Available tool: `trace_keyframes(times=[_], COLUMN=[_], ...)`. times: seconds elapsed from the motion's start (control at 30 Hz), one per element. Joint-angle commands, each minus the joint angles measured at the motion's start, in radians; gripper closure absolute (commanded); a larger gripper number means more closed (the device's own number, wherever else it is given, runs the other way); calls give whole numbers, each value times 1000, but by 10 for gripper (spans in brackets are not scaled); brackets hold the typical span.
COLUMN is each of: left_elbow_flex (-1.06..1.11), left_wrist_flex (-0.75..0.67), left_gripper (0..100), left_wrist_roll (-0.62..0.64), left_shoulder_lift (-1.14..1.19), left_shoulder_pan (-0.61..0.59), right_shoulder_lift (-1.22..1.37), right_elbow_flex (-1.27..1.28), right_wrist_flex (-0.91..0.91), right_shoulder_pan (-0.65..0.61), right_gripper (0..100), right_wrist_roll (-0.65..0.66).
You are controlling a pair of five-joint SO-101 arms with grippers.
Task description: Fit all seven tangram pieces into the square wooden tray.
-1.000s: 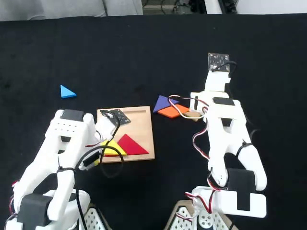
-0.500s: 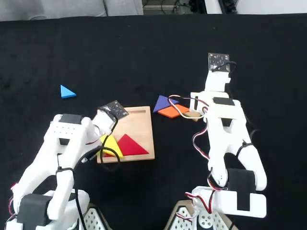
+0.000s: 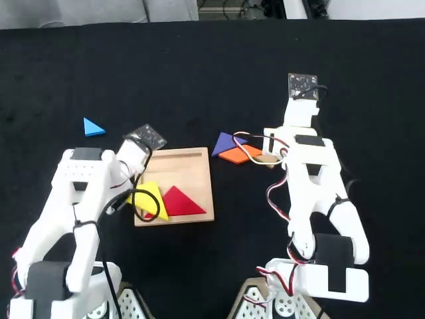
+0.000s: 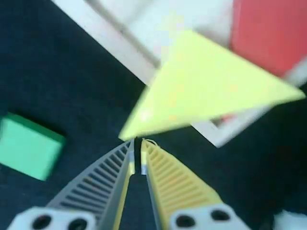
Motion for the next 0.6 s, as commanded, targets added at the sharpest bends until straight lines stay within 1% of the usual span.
trace_keyframes(times=[0.0,0.2,0.33,0.47,0.57], left_elbow_flex=[-51,-58,-22,-31,-93], left_wrist_flex=[112,109,29,-81,-86], left_gripper=[970,970,970,970,970], left_wrist_roll=[2,2,9,87,89], left_shoulder_lift=[8,-31,0,81,144], left_shoulder_pan=[-4,-4,48,70,70], right_shoulder_lift=[-10,-10,-10,-10,-10], right_elbow_flex=[-4,-4,-4,-4,-4], right_wrist_flex=[8,8,8,8,8], right_shoulder_pan=[-20,-20,-20,-20,-20], right_gripper=[987,987,987,987,987], right_wrist_roll=[0,0,0,0,0])
